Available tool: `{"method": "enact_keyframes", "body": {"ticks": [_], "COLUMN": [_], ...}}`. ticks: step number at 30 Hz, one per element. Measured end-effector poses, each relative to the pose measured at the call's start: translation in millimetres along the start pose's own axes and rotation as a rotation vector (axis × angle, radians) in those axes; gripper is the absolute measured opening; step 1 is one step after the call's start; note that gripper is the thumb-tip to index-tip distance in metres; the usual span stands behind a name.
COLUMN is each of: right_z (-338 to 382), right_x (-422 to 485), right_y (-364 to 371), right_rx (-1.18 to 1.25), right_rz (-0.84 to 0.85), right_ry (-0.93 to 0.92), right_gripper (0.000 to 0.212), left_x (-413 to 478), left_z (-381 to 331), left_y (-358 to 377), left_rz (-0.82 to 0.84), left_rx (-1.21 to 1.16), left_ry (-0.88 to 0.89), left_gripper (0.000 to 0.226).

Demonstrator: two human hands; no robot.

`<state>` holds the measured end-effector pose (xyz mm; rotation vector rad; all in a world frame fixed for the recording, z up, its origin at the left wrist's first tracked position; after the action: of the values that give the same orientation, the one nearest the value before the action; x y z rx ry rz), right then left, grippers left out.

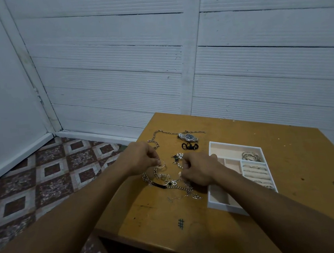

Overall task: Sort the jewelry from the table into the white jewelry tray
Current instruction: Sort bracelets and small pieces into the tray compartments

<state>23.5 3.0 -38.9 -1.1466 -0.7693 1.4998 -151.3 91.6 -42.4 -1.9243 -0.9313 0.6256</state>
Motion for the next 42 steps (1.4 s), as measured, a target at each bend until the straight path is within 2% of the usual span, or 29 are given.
{"method": "enact_keyframes", "body": {"ticks": [9, 20, 28, 33, 42], "right_z": [-15.6, -38.1, -58.1, -79.0, -116.9], "right_x": [-15.1, -30.2, -42.4, -50.2, -54.5], "right_y": [-11.9, -25.1, -32.5, -38.8, -43.8], "right_rx": [0.204, 0.342, 0.420, 0.422, 0.179], "right_rz": [-0.137, -0.284, -0.284, -0.313, -0.312], "right_ry": [-0.122, -0.120, -0.067, -0.006, 0.111], "right_gripper": [0.010, 0.014, 0.014, 0.016, 0.020], "left_x": [-3.0, -3.9, 0.6, 9.5, 25.5], "left_z": [-16.7, -38.6, -61.3, -79.5, -110.7], "left_y": [-1.8, 1.9, 9.8, 20.3, 40.7], "left_rz": [0.005, -0.012, -0.004, 0.019, 0.077], "left_rx": [0.000, -0.002, -0.062, -0.106, -0.130], "left_ry": [0.012, 0.045, 0.064, 0.086, 0.149], "left_gripper": [0.016, 0.017, 0.016, 0.019, 0.020]}}
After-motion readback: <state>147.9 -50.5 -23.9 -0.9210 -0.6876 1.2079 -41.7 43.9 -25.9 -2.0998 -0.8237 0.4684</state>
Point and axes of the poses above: each hand's wrist, its own x-axis towards the middle knuckle, its own y-axis out of the palm, z = x × y, the point moved 1 cm from there along x, towards the middle knuckle, and after that the axes turned 7 degrees about z, right-handed, at the moved point
